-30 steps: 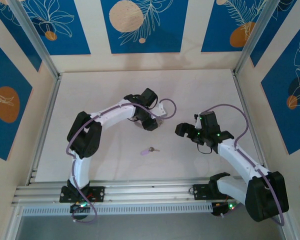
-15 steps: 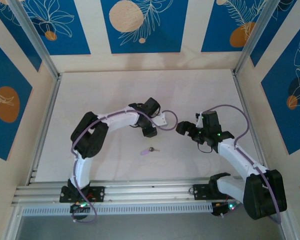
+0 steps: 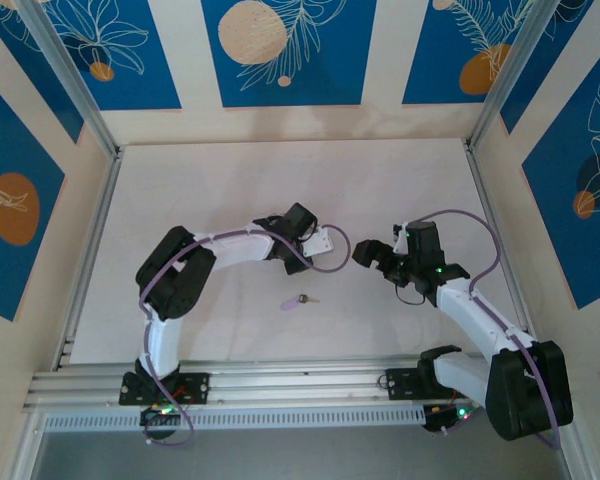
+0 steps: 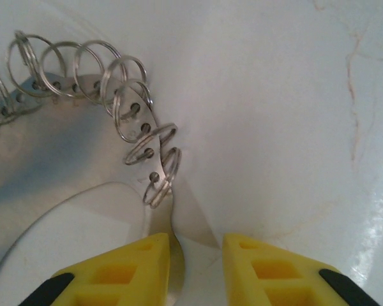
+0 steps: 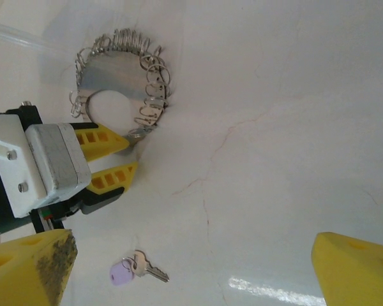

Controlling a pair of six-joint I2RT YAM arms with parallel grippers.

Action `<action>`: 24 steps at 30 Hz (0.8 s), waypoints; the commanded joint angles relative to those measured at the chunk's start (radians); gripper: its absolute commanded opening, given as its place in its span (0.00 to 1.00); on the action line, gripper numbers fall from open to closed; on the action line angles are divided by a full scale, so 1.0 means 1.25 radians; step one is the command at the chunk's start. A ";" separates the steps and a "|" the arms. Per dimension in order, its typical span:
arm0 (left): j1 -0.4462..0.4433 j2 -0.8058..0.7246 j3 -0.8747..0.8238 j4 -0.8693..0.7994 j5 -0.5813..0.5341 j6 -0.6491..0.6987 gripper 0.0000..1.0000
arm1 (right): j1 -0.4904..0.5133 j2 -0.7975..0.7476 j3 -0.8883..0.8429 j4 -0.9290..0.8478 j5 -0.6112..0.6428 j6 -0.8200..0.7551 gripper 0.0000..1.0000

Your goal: Put the keys on the keyring

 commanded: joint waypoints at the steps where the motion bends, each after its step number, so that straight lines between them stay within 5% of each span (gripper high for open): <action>1: -0.010 -0.035 -0.023 0.055 -0.016 0.011 0.28 | -0.007 -0.012 -0.020 0.034 -0.026 0.019 0.95; 9: -0.010 -0.097 -0.147 0.246 0.001 0.080 0.23 | -0.021 -0.002 -0.015 0.043 -0.034 0.006 0.95; 24: -0.009 -0.079 -0.140 0.271 0.037 0.044 0.15 | -0.038 0.090 0.007 0.097 -0.069 -0.005 0.95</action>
